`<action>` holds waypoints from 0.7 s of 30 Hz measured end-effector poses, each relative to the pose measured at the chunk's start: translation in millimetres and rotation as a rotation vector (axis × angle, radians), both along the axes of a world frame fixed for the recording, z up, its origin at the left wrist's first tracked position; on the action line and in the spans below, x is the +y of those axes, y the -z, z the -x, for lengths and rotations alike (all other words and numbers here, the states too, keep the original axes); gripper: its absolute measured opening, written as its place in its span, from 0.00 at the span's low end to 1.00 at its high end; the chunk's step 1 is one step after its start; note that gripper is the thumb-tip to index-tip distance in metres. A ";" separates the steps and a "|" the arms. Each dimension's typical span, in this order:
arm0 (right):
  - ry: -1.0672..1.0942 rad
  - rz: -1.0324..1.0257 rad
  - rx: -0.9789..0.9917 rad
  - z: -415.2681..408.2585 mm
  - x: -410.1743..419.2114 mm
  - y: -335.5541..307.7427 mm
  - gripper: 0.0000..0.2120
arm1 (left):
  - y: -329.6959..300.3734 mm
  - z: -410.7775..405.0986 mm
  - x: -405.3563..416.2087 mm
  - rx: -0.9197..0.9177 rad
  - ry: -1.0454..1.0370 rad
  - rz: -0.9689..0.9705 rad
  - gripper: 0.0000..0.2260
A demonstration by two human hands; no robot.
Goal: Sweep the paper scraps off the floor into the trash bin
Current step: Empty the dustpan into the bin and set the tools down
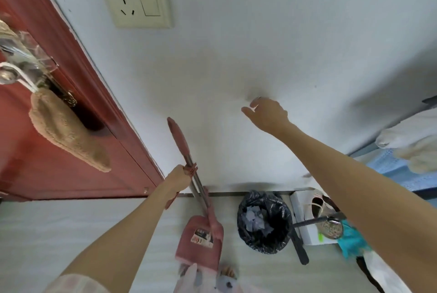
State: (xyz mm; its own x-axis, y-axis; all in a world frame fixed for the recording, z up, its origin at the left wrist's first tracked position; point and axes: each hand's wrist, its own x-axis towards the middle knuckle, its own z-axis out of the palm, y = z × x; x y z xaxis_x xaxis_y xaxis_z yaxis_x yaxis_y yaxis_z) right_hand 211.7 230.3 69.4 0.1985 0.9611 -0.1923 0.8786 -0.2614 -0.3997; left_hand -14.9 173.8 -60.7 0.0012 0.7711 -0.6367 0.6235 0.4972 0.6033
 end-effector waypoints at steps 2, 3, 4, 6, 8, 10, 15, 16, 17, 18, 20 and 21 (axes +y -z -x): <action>-0.044 -0.074 -0.095 -2.6 7.1 2.9 0.20 | 18.0 -2.6 6.1 -0.014 -0.086 0.012 0.13; -0.078 -0.099 -0.148 -3.3 9.8 6.3 0.19 | 24.0 -3.3 6.0 -0.019 -0.137 0.036 0.13; -0.098 -0.110 -0.185 -3.8 12.2 10.3 0.19 | 30.7 -2.1 6.5 -0.018 -0.185 0.058 0.12; -0.098 -0.091 -0.203 -6.4 14.5 20.9 0.17 | 37.6 1.9 4.2 0.007 -0.256 0.092 0.10; -0.079 -0.057 -0.176 -9.0 17.0 27.6 0.16 | 41.8 8.8 5.4 0.011 -0.322 0.066 0.11; -0.052 -0.034 -0.144 -9.3 20.2 31.1 0.15 | 43.4 14.7 10.2 -0.006 -0.393 0.037 0.12; -0.038 0.026 -0.092 1.3 25.1 41.6 0.15 | 53.1 13.8 10.7 -0.056 -0.408 -0.022 0.16; -0.041 0.037 -0.083 2.4 24.5 44.1 0.15 | 57.0 11.9 7.9 -0.058 -0.384 -0.025 0.17; -0.043 0.045 -0.072 2.9 23.4 48.4 0.15 | 64.0 9.9 4.7 -0.061 -0.357 -0.017 0.17; -0.049 0.053 -0.063 3.1 21.5 50.1 0.15 | 66.6 8.1 1.4 -0.061 -0.325 -0.004 0.18; -0.062 0.071 -0.062 2.0 18.9 56.2 0.16 | 74.8 6.0 -4.2 -0.047 -0.243 0.017 0.19; -0.066 0.074 -0.062 0.7 18.3 58.7 0.16 | 78.2 7.4 -5.9 -0.031 -0.218 0.013 0.19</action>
State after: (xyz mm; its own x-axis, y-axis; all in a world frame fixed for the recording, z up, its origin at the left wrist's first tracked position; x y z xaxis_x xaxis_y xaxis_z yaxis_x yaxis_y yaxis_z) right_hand 211.1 248.6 10.7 0.1488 0.9561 -0.2523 0.9175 -0.2287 -0.3255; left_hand -22.3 167.9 -139.0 -0.1452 0.7467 -0.6491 0.4817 0.6264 0.6128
